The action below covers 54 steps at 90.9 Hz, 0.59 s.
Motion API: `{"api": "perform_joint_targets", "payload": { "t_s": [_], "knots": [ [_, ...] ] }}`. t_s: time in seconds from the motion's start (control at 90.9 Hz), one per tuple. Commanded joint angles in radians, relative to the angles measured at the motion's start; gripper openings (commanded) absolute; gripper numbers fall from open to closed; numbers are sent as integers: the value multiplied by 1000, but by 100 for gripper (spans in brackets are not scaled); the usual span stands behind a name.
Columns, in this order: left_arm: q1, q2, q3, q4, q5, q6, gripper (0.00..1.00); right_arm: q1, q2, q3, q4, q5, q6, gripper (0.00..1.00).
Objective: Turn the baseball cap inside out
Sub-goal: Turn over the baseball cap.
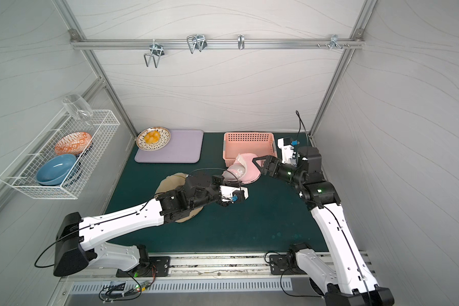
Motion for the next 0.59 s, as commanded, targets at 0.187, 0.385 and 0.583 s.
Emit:
{"api": "perform_joint_targets", "payload": {
  "t_s": [0.187, 0.385, 0.583],
  "knots": [
    [-20, -34, -3, 95, -42, 1, 0, 42, 46, 7, -22, 69, -33, 74],
    [-34, -25, -3, 117, -27, -9, 0, 93, 120, 15, -7, 35, -55, 58],
    [-39, -46, -7, 120, -8, -54, 0, 104, 160, 6, 23, 27, -70, 19]
  ]
}}
